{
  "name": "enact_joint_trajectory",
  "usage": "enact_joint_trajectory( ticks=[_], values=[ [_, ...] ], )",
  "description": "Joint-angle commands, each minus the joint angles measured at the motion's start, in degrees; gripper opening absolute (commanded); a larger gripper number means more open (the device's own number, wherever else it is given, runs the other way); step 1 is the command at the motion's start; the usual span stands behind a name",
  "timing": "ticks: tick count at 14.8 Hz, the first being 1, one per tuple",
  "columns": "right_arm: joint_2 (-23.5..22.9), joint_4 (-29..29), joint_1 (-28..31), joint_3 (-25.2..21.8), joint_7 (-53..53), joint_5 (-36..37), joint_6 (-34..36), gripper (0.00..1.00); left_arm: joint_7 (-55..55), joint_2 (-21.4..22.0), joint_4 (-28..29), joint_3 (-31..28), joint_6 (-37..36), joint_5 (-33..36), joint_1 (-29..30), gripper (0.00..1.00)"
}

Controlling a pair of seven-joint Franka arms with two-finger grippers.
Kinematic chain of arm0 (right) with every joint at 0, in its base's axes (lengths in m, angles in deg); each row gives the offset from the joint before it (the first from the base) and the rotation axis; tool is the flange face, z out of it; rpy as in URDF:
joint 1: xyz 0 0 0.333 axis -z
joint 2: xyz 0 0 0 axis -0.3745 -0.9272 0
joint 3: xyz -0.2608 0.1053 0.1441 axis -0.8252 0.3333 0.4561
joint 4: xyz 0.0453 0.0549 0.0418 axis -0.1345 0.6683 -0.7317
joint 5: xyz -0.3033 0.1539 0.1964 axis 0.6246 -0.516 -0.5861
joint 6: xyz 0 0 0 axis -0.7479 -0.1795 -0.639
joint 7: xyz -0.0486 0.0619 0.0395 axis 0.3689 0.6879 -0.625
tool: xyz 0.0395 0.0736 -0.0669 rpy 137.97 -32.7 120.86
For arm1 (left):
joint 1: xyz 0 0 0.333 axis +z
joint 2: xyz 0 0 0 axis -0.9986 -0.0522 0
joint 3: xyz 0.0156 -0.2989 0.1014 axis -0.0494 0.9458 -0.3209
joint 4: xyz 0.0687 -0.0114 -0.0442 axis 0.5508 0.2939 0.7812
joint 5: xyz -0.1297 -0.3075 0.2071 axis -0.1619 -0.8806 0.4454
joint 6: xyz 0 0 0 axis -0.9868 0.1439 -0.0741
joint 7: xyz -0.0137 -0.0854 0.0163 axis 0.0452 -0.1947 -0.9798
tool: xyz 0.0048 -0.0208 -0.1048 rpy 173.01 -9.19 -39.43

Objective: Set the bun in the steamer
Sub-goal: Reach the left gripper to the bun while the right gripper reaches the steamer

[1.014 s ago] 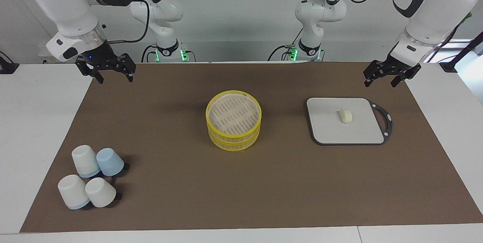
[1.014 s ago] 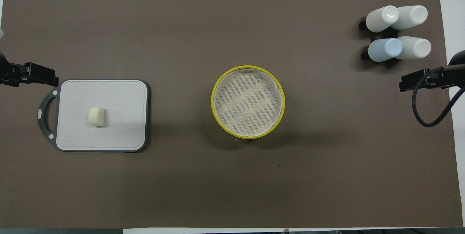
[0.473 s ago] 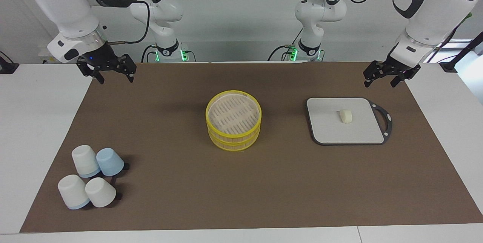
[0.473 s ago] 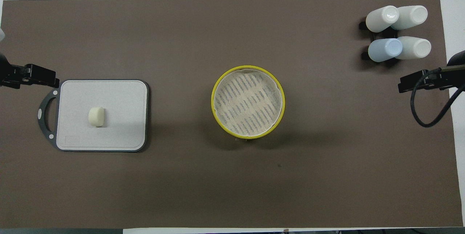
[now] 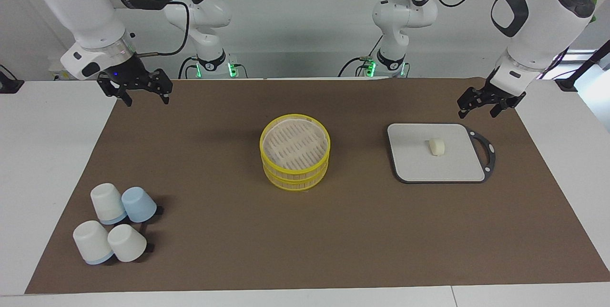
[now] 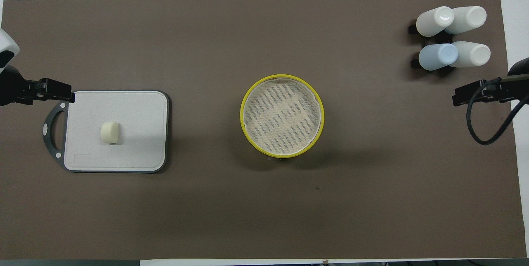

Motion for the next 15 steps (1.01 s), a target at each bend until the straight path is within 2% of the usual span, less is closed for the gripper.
enact_joint_trajectory(
  ticks=[1, 8, 10, 12, 15],
  values=[
    [0.56, 0.85, 1.01, 0.45, -1.35, -0.73, 0.02, 1.0, -0.87, 1.92, 7.2, 0.62, 5.95, 0.72, 0.61, 1.0],
    [0.82, 1.29, 0.13, 0.54, -1.18, -0.73, 0.64, 1.0, -2.71, 1.05, 22.06, 0.62, 23.52, 0.72, 0.62, 1.0],
    [0.82, 1.29, -0.05, 0.89, -0.74, -0.73, 0.46, 1.0, -3.07, 0.44, 24.53, 0.71, 26.09, 0.72, 0.53, 1.0],
    [0.56, 1.38, -2.49, 1.07, 4.58, -1.17, -0.85, 1.0, -2.98, -0.88, 26.11, 0.71, 28.28, 0.72, 0.44, 1.0],
    [-1.97, 0.85, -10.4, 0.98, 13.56, -1.17, -4.98, 1.0, -2.63, -0.8, 30.16, 0.71, 32.07, 0.72, 0.44, 1.0]
  ],
)
